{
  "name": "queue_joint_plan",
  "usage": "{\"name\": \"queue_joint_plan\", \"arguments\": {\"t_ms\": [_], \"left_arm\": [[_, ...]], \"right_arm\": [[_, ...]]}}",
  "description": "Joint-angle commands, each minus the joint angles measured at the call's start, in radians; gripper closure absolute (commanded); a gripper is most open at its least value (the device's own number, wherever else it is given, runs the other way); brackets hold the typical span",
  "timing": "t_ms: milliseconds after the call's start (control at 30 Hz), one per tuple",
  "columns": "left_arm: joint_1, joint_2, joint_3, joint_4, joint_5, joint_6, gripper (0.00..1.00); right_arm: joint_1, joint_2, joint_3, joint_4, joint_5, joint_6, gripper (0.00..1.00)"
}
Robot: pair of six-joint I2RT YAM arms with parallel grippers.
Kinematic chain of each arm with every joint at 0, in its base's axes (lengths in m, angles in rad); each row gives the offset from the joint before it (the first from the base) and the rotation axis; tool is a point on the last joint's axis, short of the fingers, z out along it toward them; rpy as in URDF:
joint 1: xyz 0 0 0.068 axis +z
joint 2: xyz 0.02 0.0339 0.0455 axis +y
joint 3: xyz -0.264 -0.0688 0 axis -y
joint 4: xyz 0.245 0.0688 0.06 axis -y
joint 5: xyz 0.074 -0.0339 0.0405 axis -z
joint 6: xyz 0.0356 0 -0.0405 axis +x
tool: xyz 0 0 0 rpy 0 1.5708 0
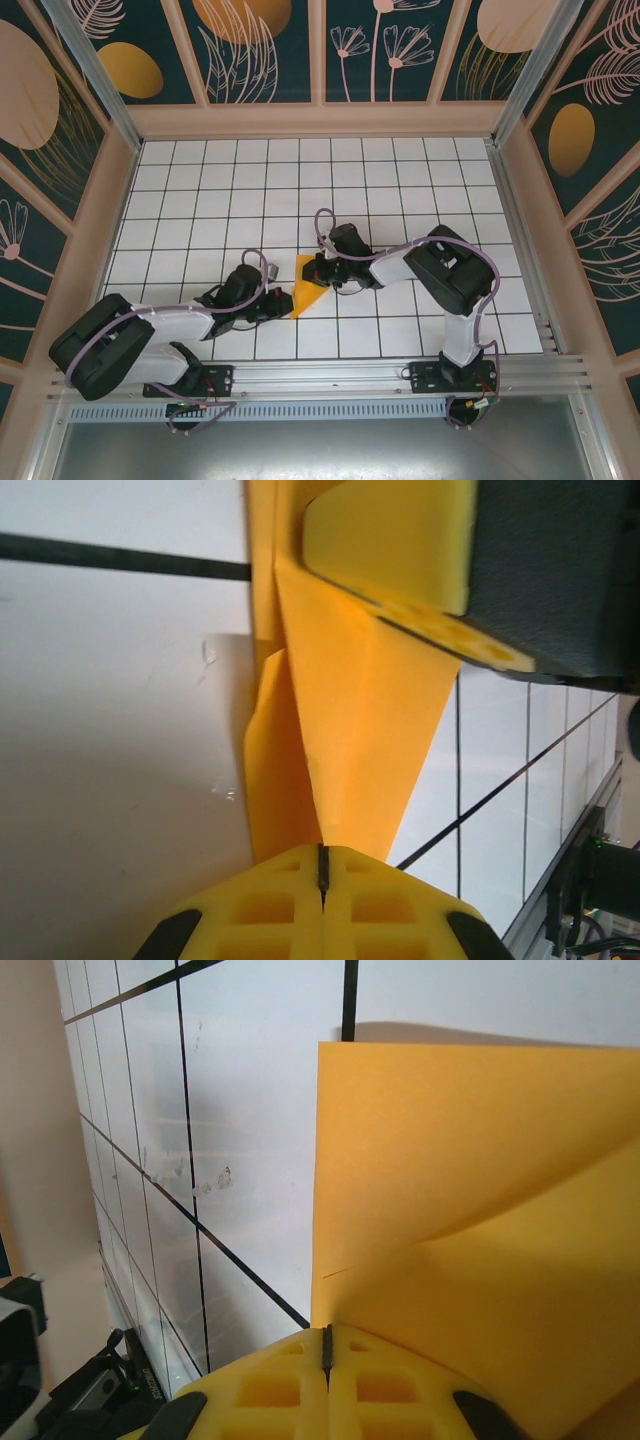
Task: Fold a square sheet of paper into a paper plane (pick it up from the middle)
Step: Fourth fold the wing at the center of the table.
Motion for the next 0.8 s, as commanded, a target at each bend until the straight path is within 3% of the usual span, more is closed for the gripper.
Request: {"name": "queue_joint_plan", "arguments": {"t_ms": [0,200,433,767], "left_arm": [[-0.004,0.035,0.003,-0.019,0.054,0.033,1.00],[-0.004,0.062,-0.002,-0.027,0.095,0.058,1.00],[-0.004,-0.032,-0.002,-0.094,0.078,0.067,0.94],[-0.004,-0.050,-0.001,-0.108,0.113,0.069,0.88]], "right_arm": [[0.006,0.028,-0.015,-0.080,0.049,-0.029,0.95],[0.005,0.038,-0.010,-0.094,0.059,-0.031,0.95],[0.006,0.040,-0.011,-0.101,0.062,-0.032,0.95],[0.006,0.041,-0.006,-0.111,0.066,-0.040,0.95]]}}
